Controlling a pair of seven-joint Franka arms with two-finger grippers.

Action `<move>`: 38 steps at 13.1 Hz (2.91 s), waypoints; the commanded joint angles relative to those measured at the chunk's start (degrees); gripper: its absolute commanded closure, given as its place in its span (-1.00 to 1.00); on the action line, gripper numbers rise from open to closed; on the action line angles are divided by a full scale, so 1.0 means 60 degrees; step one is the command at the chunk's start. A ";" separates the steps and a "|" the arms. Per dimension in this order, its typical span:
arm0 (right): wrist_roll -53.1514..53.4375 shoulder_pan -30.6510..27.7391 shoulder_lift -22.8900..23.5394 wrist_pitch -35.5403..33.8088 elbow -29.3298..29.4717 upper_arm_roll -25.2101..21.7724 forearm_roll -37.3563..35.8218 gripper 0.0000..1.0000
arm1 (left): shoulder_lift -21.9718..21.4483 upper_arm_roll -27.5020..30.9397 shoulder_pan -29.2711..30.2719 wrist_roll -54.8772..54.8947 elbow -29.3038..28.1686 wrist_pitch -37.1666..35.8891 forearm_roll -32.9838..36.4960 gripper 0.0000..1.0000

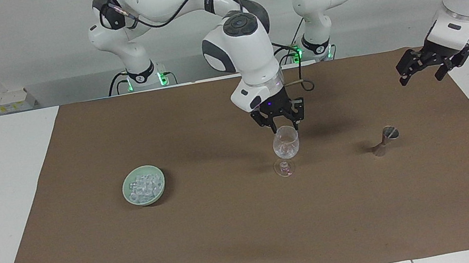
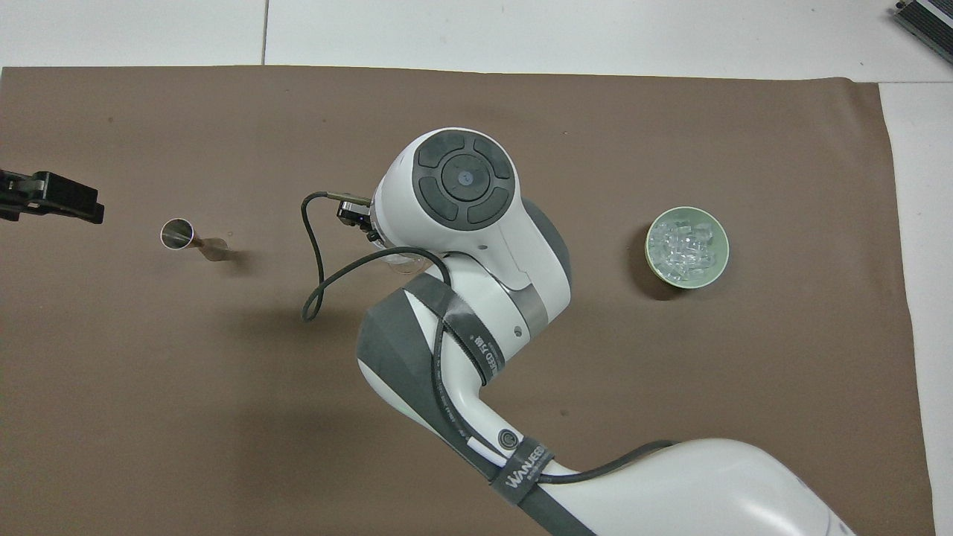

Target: Pour wine and add ice with both arms

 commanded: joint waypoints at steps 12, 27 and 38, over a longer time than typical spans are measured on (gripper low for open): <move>-0.1243 -0.2413 -0.3733 -0.1940 -0.2395 -0.0151 -0.1224 -1.00 | 0.0101 0.0008 -0.0164 -0.0029 0.0150 0.0498 0.0260 -1.00; -0.6664 -0.4200 -0.4996 -0.5399 -0.2471 -0.2012 -0.0374 -1.00 | 0.0013 -0.0036 -0.0208 -0.0015 0.0165 0.0498 0.0245 -1.00; -0.6973 -0.4393 -0.5817 -0.5413 -0.3775 -0.1528 -0.0125 -1.00 | -0.0075 -0.0021 -0.0193 -0.0059 0.0165 0.0337 0.0245 -1.00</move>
